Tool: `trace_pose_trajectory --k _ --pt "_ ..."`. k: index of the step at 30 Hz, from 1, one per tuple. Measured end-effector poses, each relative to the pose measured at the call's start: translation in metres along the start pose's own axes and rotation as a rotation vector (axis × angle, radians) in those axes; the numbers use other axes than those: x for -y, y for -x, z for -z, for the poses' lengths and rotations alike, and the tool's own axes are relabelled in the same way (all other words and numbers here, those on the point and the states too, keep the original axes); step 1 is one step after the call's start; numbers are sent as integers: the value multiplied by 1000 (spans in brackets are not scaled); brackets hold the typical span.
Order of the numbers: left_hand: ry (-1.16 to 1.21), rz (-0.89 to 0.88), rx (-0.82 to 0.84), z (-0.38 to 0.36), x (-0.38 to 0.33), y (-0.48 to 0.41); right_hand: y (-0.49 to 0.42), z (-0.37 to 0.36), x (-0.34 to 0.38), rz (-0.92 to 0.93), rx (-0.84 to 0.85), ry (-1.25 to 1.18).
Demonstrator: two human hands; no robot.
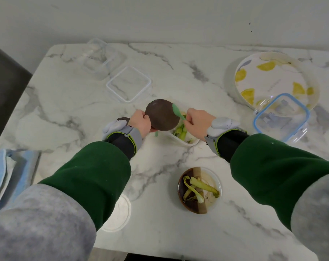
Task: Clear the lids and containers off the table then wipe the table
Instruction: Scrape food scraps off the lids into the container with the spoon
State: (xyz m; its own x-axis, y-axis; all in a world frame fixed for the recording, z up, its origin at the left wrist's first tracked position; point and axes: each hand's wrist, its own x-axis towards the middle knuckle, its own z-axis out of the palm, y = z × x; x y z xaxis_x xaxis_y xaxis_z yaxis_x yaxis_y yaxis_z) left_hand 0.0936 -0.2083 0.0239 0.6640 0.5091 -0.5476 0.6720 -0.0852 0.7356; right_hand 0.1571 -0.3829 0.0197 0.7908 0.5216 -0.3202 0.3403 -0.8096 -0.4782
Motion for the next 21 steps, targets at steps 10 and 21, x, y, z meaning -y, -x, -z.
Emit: trace_pose_trajectory --k 10,21 --pt "183 123 -213 62 26 -7 -16 -24 51 162 -2 -30" --pt "152 246 -173 93 69 -13 -28 -59 78 174 63 3"
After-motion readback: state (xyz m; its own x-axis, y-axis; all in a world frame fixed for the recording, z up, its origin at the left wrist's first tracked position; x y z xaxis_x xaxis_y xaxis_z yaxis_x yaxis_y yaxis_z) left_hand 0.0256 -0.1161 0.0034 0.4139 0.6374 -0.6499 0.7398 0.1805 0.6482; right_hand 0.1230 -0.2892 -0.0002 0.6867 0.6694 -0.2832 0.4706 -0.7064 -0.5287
